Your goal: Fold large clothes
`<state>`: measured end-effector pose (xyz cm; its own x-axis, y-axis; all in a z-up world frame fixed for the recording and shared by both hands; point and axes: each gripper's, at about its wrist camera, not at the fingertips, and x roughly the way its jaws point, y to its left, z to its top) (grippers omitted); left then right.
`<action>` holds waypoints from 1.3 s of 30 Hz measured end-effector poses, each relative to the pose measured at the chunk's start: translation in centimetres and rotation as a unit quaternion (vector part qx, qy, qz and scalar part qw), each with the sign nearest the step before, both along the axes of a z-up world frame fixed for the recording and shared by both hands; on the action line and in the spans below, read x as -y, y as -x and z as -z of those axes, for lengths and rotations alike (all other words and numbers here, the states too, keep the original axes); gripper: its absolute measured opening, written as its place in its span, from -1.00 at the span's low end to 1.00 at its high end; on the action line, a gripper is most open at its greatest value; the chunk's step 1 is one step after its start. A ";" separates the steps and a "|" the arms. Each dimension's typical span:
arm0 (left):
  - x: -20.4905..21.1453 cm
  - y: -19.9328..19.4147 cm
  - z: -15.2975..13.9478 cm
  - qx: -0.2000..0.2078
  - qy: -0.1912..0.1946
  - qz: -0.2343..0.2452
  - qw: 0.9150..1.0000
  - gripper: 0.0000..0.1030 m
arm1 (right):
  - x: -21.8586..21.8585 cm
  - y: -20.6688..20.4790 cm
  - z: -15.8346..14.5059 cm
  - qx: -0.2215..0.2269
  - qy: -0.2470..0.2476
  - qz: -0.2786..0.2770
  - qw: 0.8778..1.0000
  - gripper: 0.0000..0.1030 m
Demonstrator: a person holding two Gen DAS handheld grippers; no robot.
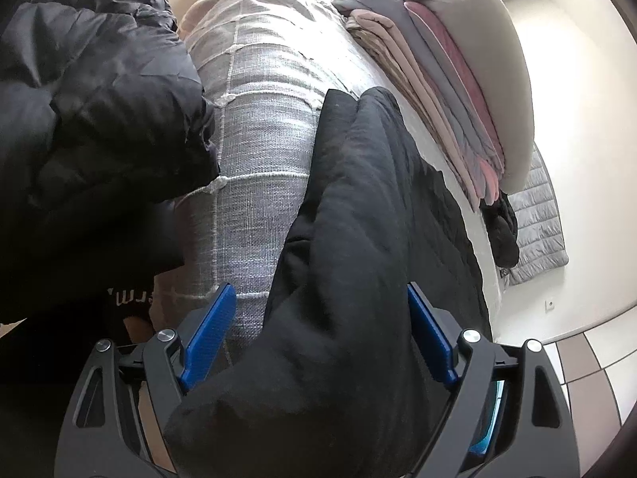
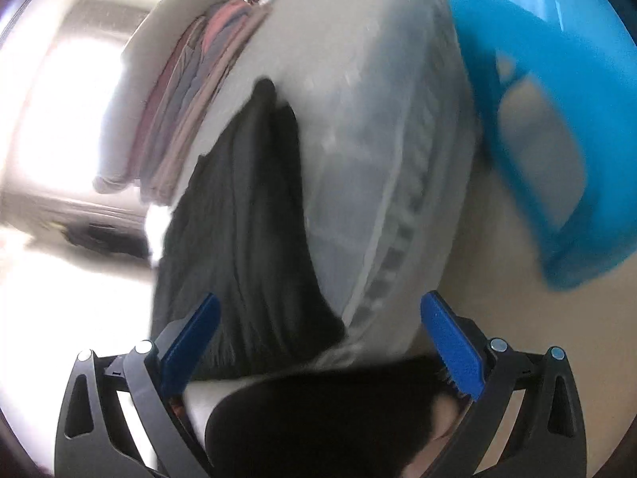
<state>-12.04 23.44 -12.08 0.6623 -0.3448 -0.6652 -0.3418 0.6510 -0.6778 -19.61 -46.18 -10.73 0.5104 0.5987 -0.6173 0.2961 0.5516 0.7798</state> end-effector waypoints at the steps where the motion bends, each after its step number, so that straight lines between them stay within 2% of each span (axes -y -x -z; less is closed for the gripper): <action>1: -0.1 -0.1 0.1 0.001 0.005 -0.002 1.000 0.57 | 0.0 -0.1 0.8 0.003 -0.023 -0.001 1.000 0.89; 3: -0.3 -0.1 0.3 0.001 0.014 -0.002 1.000 0.57 | -0.3 -0.6 2.8 0.010 -0.091 0.003 0.996 0.89; 6: -0.5 -0.1 0.7 0.005 0.025 0.001 1.000 0.57 | -1.6 -1.6 4.1 0.039 -0.157 0.006 0.987 0.88; 7: -0.6 -0.2 0.7 0.007 0.026 0.003 1.000 0.57 | -1.7 -1.7 4.0 0.048 -0.162 0.008 0.986 0.72; 8: -0.6 -0.2 0.8 0.011 0.026 0.005 1.000 0.56 | -2.0 -1.9 3.9 0.057 -0.163 0.009 0.985 -0.03; 9: -0.6 -0.2 0.8 0.015 0.029 0.007 0.999 0.33 | -2.2 -2.0 3.8 0.051 -0.153 0.007 0.987 -0.40; 11: -0.7 -0.3 0.8 0.032 0.055 0.024 0.998 -0.09 | -2.5 -2.1 2.9 0.059 -0.127 0.005 0.990 -0.44; 14: -0.6 -0.4 0.1 0.037 0.057 0.034 0.997 -0.36 | -2.5 -1.6 1.3 0.083 -0.132 0.012 0.988 -0.51; 17: -0.6 -0.1 -1.6 0.048 0.058 0.040 0.996 -0.47 | -2.8 -0.8 -1.5 0.118 -0.140 0.010 0.983 -0.54; 20: -0.7 1.4 -4.4 0.067 0.039 0.046 0.996 -0.49 | -3.4 0.7 -4.0 0.139 -0.132 -0.012 0.981 -0.56; 23: -0.9 2.8 -5.2 0.060 0.015 0.055 0.997 -0.44 | -3.5 1.7 -3.5 0.106 -0.087 -0.034 0.990 -0.52; 25: -1.6 2.6 -3.4 0.021 0.027 0.056 0.998 -0.32 | -2.7 1.7 -1.7 0.073 -0.087 -0.023 0.993 -0.43; 26: -1.9 2.6 -2.5 0.003 0.039 0.049 0.998 -0.22 | -1.8 1.8 -1.4 0.065 -0.077 -0.002 0.995 -0.26; 27: -2.2 2.5 -1.7 -0.010 0.054 0.039 0.998 -0.11 | -1.0 1.9 -1.9 0.064 -0.050 0.019 0.997 -0.22; 29: -2.4 2.7 -0.8 -0.019 0.068 0.020 0.997 0.03 | 0.0 2.0 -4.7 0.077 0.033 0.063 0.994 -0.21; 31: -2.3 2.7 -0.5 -0.016 0.070 0.012 0.997 0.14 | -0.9 0.9 -8.3 0.121 0.075 0.061 0.988 -0.17; 32: -2.4 2.7 -0.3 -0.020 0.072 0.005 0.997 0.24 | -2.1 -0.3 -10.4 0.146 0.095 0.047 0.984 -0.04; 34: -2.4 2.7 0.1 -0.020 0.085 -0.008 0.996 0.28 | -6.8 -3.7 -13.8 0.178 0.126 -0.012 0.976 0.21; 36: -2.5 2.6 0.3 -0.010 0.088 -0.011 0.996 0.27 | -13.4 -8.6 -15.4 0.185 0.144 -0.109 0.966 0.22; 38: -2.6 2.5 0.3 0.000 0.090 -0.015 0.996 0.27 | -19.2 -12.2 -15.2 0.184 0.156 -0.174 0.955 0.22; 39: -2.7 2.4 0.4 0.001 0.093 -0.016 0.996 0.27 | -23.4 -14.8 -14.8 0.182 0.176 -0.215 0.943 0.22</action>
